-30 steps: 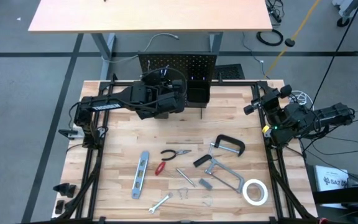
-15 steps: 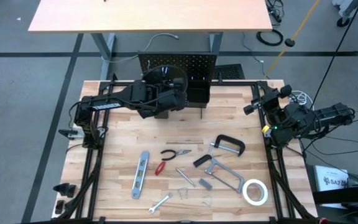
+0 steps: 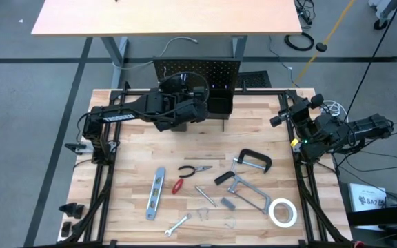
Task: Hang tools onto peg board
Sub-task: Insert the right silver hanger hook on the pegboard, then remove the left silver hanger hook from the pegboard
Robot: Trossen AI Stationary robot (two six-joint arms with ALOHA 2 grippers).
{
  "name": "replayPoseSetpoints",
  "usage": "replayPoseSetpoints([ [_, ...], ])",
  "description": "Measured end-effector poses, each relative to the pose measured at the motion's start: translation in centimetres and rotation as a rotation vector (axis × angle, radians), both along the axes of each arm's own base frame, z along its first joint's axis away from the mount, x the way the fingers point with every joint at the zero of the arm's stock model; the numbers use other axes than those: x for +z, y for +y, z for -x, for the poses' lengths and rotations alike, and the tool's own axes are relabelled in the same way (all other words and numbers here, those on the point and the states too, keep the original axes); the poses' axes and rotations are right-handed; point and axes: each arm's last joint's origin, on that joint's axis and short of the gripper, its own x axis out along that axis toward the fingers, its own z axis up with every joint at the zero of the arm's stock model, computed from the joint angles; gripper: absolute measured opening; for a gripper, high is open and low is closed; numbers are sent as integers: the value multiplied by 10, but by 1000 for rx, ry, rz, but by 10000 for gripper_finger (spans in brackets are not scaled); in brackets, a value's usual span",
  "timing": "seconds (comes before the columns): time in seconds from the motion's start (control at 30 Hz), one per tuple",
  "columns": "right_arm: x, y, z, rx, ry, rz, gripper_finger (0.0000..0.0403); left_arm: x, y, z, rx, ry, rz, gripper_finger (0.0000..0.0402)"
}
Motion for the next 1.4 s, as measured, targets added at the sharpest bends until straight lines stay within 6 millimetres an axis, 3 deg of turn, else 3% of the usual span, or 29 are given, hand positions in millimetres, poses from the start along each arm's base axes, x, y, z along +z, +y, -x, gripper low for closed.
replayPoseSetpoints([
  [0.27, 0, 0, 0, 0, 0, 0, 167, -3, 0, -1, -14, 15, 22, 4],
  [0.93, 0, 0, 0, 0, 0, 0, 167, -8, -2, 1, -54, 90, 64, 101],
  [1.2, 0, 0, 0, 0, -2, -2, 167, 0, -22, 4, -93, 171, -40, 103],
  [1.4, 0, 0, 0, 1, -3, -2, 167, 20, -39, 26, -132, 147, -82, 103],
])
